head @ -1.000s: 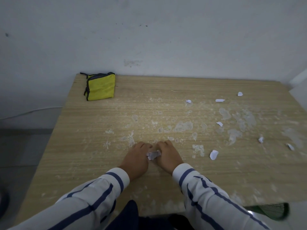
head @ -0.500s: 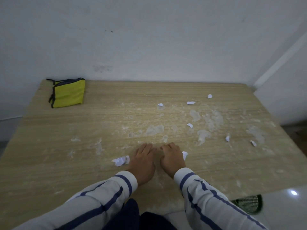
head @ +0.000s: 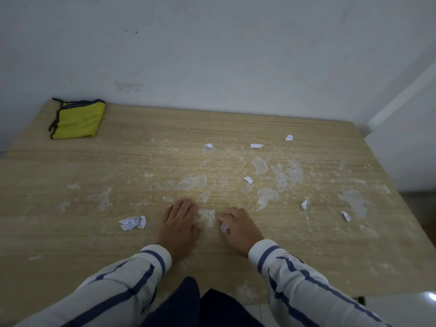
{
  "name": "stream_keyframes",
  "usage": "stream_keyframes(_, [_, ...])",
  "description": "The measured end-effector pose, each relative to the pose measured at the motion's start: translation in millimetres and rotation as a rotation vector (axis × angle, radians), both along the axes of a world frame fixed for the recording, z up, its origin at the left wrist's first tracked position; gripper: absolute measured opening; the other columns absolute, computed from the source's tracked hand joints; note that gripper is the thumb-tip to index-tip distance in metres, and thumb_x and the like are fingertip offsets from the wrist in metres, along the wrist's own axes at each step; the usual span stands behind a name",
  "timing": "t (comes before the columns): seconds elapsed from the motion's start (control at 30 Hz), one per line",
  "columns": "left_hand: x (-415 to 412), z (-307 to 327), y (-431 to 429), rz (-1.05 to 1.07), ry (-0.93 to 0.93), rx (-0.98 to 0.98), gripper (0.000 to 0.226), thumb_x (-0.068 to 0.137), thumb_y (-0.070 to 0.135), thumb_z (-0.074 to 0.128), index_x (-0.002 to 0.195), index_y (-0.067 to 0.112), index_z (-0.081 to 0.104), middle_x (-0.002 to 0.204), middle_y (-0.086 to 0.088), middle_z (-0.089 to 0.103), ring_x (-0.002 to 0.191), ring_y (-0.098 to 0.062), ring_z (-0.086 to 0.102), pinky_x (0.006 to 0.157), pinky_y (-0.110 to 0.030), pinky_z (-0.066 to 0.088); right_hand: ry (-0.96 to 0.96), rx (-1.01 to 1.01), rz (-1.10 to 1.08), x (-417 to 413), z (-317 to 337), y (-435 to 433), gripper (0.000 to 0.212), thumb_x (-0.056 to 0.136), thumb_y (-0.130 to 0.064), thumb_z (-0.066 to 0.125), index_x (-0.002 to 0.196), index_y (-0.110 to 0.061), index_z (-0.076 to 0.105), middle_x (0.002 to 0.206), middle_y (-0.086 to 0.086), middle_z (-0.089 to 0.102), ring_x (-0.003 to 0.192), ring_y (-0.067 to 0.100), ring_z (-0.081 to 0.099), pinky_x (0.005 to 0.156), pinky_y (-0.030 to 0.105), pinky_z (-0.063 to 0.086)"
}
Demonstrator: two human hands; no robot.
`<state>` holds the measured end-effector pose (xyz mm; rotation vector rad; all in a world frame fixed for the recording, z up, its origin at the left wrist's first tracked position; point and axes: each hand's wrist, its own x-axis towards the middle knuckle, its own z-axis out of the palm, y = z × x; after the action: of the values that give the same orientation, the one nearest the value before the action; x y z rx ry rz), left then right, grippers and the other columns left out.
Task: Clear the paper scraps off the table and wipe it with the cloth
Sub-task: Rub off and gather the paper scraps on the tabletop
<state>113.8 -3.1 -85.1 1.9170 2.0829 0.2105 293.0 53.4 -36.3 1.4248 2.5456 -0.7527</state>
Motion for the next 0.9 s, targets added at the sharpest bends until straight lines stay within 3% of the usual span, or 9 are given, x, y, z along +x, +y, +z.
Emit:
stream_keyframes(0.17, [15.4, 0.4, 3.3, 0.080, 0.006, -0.004, 0.062, 0.087, 0.045, 0.028, 0.134, 0.009, 0.047, 0.143, -0.012, 0.044, 0.136, -0.033, 0.034, 0.109, -0.046, 0.019, 0.035, 0.017, 0.016, 4.1, -8.6, 4.1, 0.021, 0.087, -0.009, 0.040, 0.095, -0.007, 0.060, 0.107, 0.009, 0.054, 0.101, 0.027, 0.044, 0.085, 0.033, 0.040])
stream_keyframes(0.37, [36.9, 2.1, 24.1, 0.056, 0.002, 0.014, 0.074, 0.085, 0.052, 0.013, 0.143, 0.011, 0.035, 0.152, -0.010, 0.030, 0.142, -0.030, 0.020, 0.112, -0.042, 0.006, 0.163, 0.036, -0.149, 21.5, -13.3, 23.1, 0.016, 0.089, -0.010, 0.043, 0.090, -0.007, 0.059, 0.099, 0.009, 0.053, 0.085, 0.025, 0.050, 0.070, 0.032, 0.041])
stream_keyframes(0.5, [61.4, 8.5, 58.9, -0.036, 0.011, -0.041, 0.086, 0.077, 0.056, 0.000, 0.148, 0.011, 0.020, 0.157, -0.009, 0.014, 0.145, -0.026, 0.004, 0.115, -0.038, -0.003, 0.192, 0.050, -0.335, 34.4, -13.1, 45.1, 0.017, 0.092, -0.017, 0.041, 0.087, -0.010, 0.055, 0.097, 0.007, 0.051, 0.078, 0.024, 0.050, 0.069, 0.033, 0.043])
stream_keyframes(0.67, [92.3, 15.8, 114.6, -0.123, 0.034, -0.027, 0.060, 0.098, 0.035, 0.032, 0.148, 0.007, 0.013, 0.157, -0.009, 0.012, 0.145, -0.027, 0.005, 0.117, -0.040, 0.006, 0.153, 0.084, -0.423, 51.8, -17.8, 74.9, 0.021, 0.093, -0.017, 0.038, 0.092, -0.006, 0.055, 0.096, 0.011, 0.054, 0.079, 0.026, 0.051, 0.068, 0.032, 0.039])
stream_keyframes(0.77, [104.9, 17.5, 142.4, -0.158, 0.015, 0.062, 0.048, 0.096, 0.022, 0.037, 0.143, 0.013, 0.029, 0.149, -0.007, 0.030, 0.140, -0.026, 0.020, 0.113, -0.039, 0.019, 0.164, 0.047, -0.457, 58.3, -23.2, 82.4, 0.019, 0.093, -0.015, 0.039, 0.093, -0.007, 0.056, 0.099, 0.010, 0.055, 0.079, 0.024, 0.050, 0.068, 0.029, 0.038])
stream_keyframes(0.9, [113.4, 15.2, 160.3, -0.232, 0.093, 0.107, 0.033, 0.093, 0.017, 0.042, 0.125, 0.015, 0.050, 0.128, -0.008, 0.049, 0.119, -0.029, 0.041, 0.101, -0.038, 0.036, 0.192, 0.054, -0.459, 61.3, -27.0, 83.6, 0.018, 0.092, -0.013, 0.042, 0.094, -0.008, 0.059, 0.100, 0.009, 0.056, 0.084, 0.025, 0.054, 0.069, 0.028, 0.039])
